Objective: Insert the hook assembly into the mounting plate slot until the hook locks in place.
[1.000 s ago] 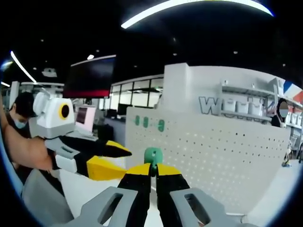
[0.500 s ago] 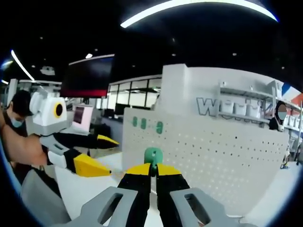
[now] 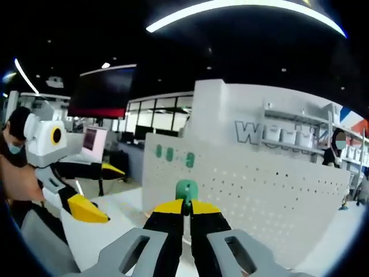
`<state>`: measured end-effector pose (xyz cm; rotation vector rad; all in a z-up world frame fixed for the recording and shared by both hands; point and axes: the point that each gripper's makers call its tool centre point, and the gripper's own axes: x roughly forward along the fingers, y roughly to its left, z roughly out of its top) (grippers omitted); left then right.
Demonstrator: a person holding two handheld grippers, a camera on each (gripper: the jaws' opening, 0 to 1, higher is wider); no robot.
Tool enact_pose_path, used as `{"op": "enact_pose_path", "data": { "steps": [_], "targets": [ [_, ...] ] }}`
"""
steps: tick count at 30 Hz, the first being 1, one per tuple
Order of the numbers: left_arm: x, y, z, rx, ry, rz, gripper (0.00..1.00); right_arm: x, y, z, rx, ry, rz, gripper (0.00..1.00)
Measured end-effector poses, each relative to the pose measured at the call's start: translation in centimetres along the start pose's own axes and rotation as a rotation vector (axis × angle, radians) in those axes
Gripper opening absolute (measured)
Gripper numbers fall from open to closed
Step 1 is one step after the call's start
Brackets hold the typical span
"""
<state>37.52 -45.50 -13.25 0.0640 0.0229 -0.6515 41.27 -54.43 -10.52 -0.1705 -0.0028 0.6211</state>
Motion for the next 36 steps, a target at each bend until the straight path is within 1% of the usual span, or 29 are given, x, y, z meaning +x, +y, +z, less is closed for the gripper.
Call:
{"op": "enact_pose_path", "data": {
  "steps": [6, 17, 21, 27, 36],
  "targets": [
    [-0.3, 0.4, -0.1, -0.001, -0.001, 0.010, 0.73, 1.3, -0.7, 0.6, 0.015, -0.018, -0.037, 0.01],
    [-0.5, 0.9, -0.7, 0.002, 0.011, 0.019, 0.72, 3.7, -1.8, 0.5, 0.016, -0.028, -0.116, 0.01],
    [-0.5, 1.0, -0.9, 0.001, 0.013, 0.021, 0.72, 4.6, -2.3, 0.5, 0.029, -0.034, -0.133, 0.01],
    [-0.4, 1.1, -1.2, -0.004, 0.019, 0.018, 0.71, 6.2, -3.0, 0.6, 0.026, -0.046, -0.165, 0.01],
    [-0.5, 1.4, -1.5, -0.007, 0.023, 0.021, 0.70, 8.6, -3.8, 0.8, 0.028, -0.054, -0.190, 0.01]
  ]
}}
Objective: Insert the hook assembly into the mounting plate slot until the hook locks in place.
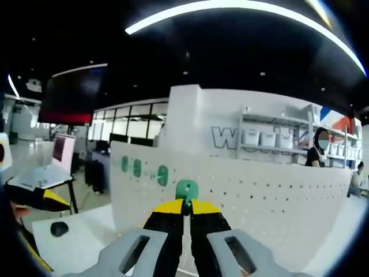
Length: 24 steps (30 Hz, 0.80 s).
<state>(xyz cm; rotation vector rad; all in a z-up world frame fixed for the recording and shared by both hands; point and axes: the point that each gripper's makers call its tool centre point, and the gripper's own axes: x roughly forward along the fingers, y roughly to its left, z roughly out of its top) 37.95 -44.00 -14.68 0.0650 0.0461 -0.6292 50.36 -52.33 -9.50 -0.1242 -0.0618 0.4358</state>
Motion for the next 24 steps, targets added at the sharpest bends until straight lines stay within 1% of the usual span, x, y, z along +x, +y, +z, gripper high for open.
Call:
{"op": "enact_pose_path", "data": {
  "steps": [3, 12, 24],
  "targets": [
    [-0.1, 0.2, -0.2, -0.004, 0.003, 0.003, 0.70, 1.0, 0.0, 0.3, -0.002, -0.010, -0.010, 0.01],
    [-0.3, 0.8, -0.7, -0.010, 0.010, 0.010, 0.70, 3.3, -0.9, -0.2, -0.006, -0.007, -0.042, 0.01],
    [-0.3, 1.7, -1.0, -0.015, 0.013, 0.018, 0.69, 5.6, -1.9, -0.8, -0.016, 0.007, -0.074, 0.01]
  ]
}}
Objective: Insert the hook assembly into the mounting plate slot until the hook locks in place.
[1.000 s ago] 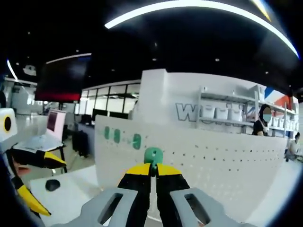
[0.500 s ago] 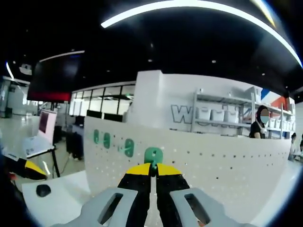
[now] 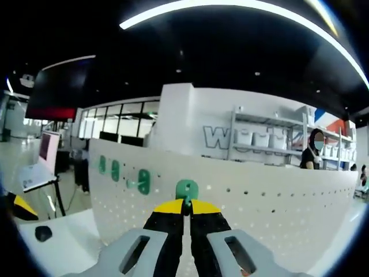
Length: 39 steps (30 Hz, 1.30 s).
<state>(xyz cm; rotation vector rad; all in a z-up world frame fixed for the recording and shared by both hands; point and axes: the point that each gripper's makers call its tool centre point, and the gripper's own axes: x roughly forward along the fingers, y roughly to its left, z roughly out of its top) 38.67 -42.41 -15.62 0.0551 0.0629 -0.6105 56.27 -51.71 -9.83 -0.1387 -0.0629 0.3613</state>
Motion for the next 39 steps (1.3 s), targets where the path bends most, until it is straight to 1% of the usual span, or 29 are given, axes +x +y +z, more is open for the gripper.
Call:
{"op": "enact_pose_path", "data": {
  "steps": [4, 14, 17, 19, 26, 39],
  "targets": [
    [0.1, 0.2, -0.2, -0.003, 0.004, -0.003, 0.69, 0.5, 0.3, 0.1, -0.030, -0.010, -0.011, 0.01],
    [0.2, 0.4, -0.8, -0.013, 0.013, -0.012, 0.68, 1.5, -0.2, 0.1, -0.002, -0.007, -0.047, 0.01],
    [0.2, 0.4, -0.8, -0.014, 0.011, -0.012, 0.68, 1.7, 0.0, 0.1, 0.026, -0.013, -0.049, 0.01],
    [0.2, 0.5, -0.8, -0.013, 0.011, -0.013, 0.68, 2.0, 0.2, 0.1, 0.018, -0.010, -0.054, 0.01],
    [0.0, 0.7, -0.8, -0.009, 0.011, -0.013, 0.68, 2.2, -0.6, -0.1, 0.030, -0.005, -0.083, 0.01],
    [-0.2, 1.1, -0.9, 0.009, 0.009, -0.005, 0.68, 2.6, -0.5, -0.4, 0.036, 0.005, -0.093, 0.01]
  ]
}}
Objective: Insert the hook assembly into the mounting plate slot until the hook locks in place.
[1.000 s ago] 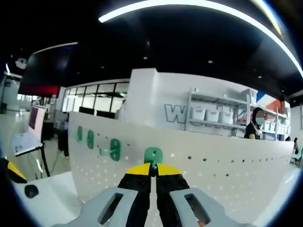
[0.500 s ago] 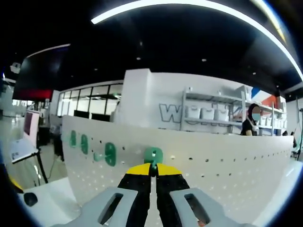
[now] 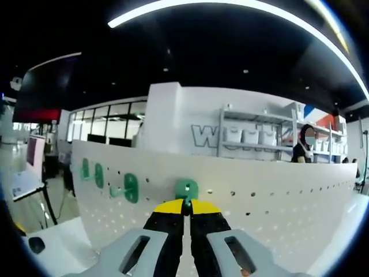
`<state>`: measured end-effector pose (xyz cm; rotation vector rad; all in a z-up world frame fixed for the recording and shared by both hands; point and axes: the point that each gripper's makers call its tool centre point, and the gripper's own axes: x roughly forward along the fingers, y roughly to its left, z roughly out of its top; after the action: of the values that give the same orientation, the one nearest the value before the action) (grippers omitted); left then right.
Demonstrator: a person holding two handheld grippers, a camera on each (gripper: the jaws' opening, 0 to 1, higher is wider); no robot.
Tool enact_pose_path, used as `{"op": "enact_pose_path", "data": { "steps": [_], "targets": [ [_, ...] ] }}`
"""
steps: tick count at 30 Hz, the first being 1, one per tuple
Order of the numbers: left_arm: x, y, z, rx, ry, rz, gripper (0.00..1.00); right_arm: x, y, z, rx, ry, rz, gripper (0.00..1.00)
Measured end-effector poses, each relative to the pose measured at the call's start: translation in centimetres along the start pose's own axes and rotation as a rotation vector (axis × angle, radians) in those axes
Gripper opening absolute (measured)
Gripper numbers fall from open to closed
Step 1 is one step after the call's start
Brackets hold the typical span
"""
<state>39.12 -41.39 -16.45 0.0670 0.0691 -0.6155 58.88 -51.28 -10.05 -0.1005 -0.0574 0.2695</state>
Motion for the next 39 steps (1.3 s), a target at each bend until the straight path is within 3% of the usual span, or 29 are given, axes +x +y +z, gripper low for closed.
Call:
{"op": "enact_pose_path", "data": {
  "steps": [6, 18, 26, 39],
  "targets": [
    [-0.2, 0.6, 0.4, 0.020, -0.008, 0.010, 0.69, 0.1, 0.0, -0.3, -0.003, 0.005, -0.004, 0.01],
    [-1.0, 2.9, 1.3, 0.202, 0.002, 0.097, 0.70, 0.3, 0.1, -0.3, -0.007, 0.003, -0.012, 0.01],
    [-1.2, 3.8, 1.7, 0.243, 0.000, 0.119, 0.70, 0.4, 0.1, -0.4, -0.017, 0.006, -0.016, 0.01],
    [-1.5, 4.2, 1.7, 0.245, -0.002, 0.124, 0.69, 0.4, 0.2, -0.3, -0.075, 0.029, -0.038, 0.01]
  ]
}}
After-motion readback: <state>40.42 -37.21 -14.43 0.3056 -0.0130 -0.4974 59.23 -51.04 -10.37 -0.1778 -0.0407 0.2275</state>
